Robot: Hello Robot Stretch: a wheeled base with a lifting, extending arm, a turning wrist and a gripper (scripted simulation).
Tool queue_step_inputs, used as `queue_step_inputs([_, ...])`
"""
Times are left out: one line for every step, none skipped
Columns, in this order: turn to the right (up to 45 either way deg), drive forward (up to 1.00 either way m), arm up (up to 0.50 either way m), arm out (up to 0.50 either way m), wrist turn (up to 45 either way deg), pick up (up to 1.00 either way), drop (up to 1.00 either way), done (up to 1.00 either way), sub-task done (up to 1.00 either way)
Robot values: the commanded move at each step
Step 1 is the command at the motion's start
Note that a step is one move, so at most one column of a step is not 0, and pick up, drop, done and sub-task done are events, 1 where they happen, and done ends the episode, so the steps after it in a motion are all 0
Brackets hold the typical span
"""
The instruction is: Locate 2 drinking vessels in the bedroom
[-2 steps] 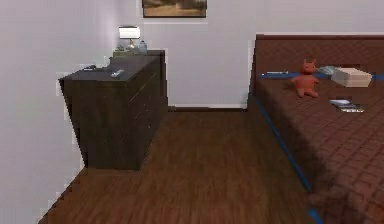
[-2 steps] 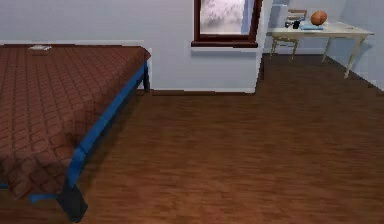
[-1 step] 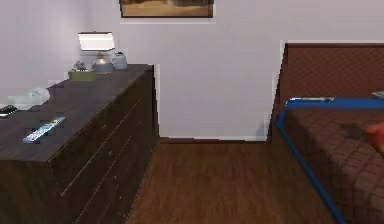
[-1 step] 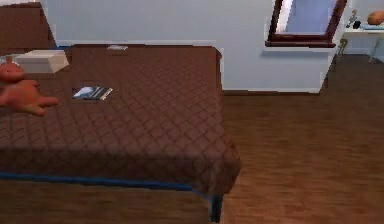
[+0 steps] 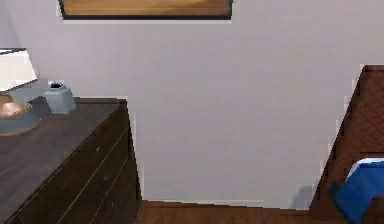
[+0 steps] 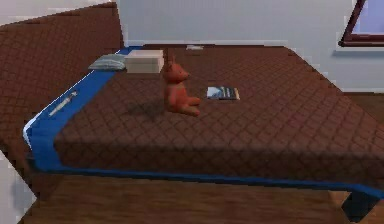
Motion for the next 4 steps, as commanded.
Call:
queue_step_inputs([3.0, 0.00, 0.00, 0.00, 0.0, 0.00, 0.00, 0.00, 0.00])
queue_step_inputs([0.0, 0.50, 0.00, 0.00, 0.0, 0.00, 0.00, 0.00, 0.00])
queue_step_inputs([-45.0, 0.00, 0.00, 0.00, 0.0, 0.00, 0.00, 0.00, 0.00])
queue_step_inputs([-12.0, 0.00, 0.00, 0.00, 0.0, 0.00, 0.00, 0.00, 0.00])
